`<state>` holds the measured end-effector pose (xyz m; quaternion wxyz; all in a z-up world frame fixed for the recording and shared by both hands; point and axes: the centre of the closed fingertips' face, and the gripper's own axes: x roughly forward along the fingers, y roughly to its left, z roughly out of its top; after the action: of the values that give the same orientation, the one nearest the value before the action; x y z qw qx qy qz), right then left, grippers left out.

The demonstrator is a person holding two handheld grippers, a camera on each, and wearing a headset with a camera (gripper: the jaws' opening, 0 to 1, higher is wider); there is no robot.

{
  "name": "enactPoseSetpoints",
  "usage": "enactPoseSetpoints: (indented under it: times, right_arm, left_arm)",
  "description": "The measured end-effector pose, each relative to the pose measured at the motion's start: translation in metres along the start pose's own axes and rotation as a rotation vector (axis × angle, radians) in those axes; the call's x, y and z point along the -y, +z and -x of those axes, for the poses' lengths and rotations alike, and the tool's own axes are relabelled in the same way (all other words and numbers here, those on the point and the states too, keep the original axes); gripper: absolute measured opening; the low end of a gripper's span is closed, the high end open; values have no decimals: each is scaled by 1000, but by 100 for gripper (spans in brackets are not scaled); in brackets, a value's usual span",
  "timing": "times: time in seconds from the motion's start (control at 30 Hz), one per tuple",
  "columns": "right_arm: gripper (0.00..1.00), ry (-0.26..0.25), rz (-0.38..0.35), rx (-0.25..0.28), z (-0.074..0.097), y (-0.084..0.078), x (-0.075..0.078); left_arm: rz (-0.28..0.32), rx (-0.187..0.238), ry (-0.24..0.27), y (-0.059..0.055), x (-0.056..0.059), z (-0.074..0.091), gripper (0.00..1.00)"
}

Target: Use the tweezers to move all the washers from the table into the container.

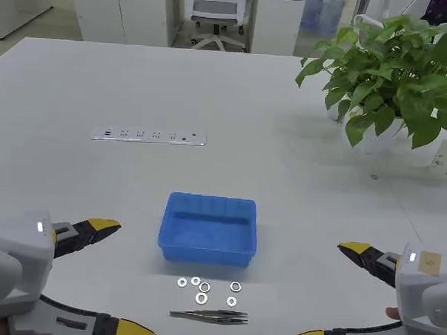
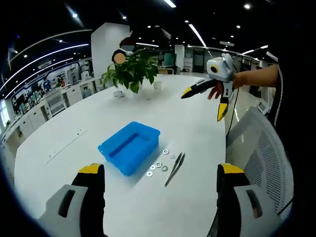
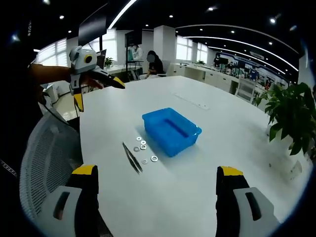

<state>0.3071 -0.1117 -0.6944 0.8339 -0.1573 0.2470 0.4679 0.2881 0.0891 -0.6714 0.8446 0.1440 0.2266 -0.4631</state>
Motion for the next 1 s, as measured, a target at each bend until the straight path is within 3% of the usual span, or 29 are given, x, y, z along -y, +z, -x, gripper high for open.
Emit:
enactPoseSetpoints:
  times: [1.0]
  right_arm:
    - [100, 4, 32, -24, 1, -3, 2]
  left_arm:
    - [-26, -28, -21, -2, 0, -4, 100]
